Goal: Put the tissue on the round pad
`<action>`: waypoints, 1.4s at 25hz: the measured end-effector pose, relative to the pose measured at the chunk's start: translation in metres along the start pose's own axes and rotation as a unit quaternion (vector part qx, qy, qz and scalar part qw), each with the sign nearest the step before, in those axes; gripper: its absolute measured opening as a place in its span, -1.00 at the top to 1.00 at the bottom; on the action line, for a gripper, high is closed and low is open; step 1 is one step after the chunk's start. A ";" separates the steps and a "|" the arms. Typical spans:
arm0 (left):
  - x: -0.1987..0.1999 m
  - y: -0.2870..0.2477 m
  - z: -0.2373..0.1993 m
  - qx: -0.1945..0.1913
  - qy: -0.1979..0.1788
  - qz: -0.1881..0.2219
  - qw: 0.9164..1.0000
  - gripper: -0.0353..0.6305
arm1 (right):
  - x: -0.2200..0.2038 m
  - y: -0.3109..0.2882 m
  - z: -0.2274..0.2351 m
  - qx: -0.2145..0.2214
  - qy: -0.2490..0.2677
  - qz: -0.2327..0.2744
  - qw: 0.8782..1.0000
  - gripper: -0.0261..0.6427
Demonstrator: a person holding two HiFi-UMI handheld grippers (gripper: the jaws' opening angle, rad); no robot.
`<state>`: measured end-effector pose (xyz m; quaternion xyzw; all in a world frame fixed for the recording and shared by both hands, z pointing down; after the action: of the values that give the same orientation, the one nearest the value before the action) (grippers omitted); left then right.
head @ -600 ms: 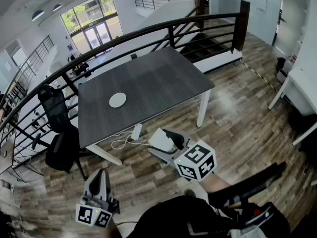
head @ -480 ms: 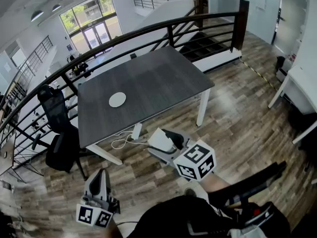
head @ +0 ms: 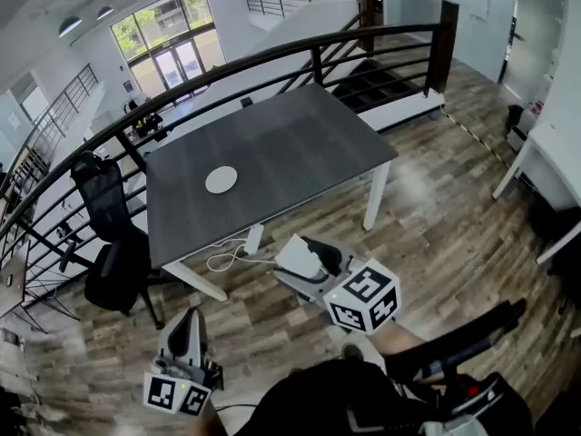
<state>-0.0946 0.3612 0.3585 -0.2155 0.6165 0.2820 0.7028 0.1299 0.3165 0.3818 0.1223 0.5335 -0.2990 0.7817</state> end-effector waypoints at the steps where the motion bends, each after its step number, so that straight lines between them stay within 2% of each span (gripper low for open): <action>1: 0.001 0.002 -0.004 0.003 -0.002 0.003 1.000 0.88 | -0.001 -0.002 -0.002 -0.002 0.000 0.000 1.000 -0.05; 12: -0.018 0.029 -0.031 -0.027 0.002 0.011 1.000 0.88 | -0.015 -0.026 -0.035 -0.018 0.002 0.000 1.000 -0.05; 19: -0.022 0.040 -0.046 -0.063 0.001 0.053 0.997 0.88 | -0.029 -0.040 -0.051 -0.031 0.000 0.002 1.000 -0.05; 28: -0.019 0.038 -0.049 -0.061 -0.037 0.047 0.996 0.88 | -0.026 -0.046 -0.050 -0.029 0.001 0.005 1.000 -0.05; 30: -0.022 0.032 -0.053 -0.052 -0.029 0.037 0.998 0.88 | -0.024 -0.052 -0.045 -0.022 0.002 0.003 1.000 -0.05; 35: -0.024 0.016 -0.064 -0.035 0.023 0.042 0.998 0.88 | -0.016 -0.074 -0.027 -0.001 0.007 -0.007 1.000 -0.05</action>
<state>-0.1554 0.3286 0.3730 -0.2208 0.6307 0.3277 0.6678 0.0609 0.2766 0.3946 0.1203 0.5402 -0.3031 0.7758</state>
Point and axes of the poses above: the fingertips, and each gripper's own axes: y backward along the fingers, z to its right, x out of its top, the point moved 3 cm from there along y, backward along the fingers, and after that the axes turned 13 degrees about -y, right-handed, at the moved point
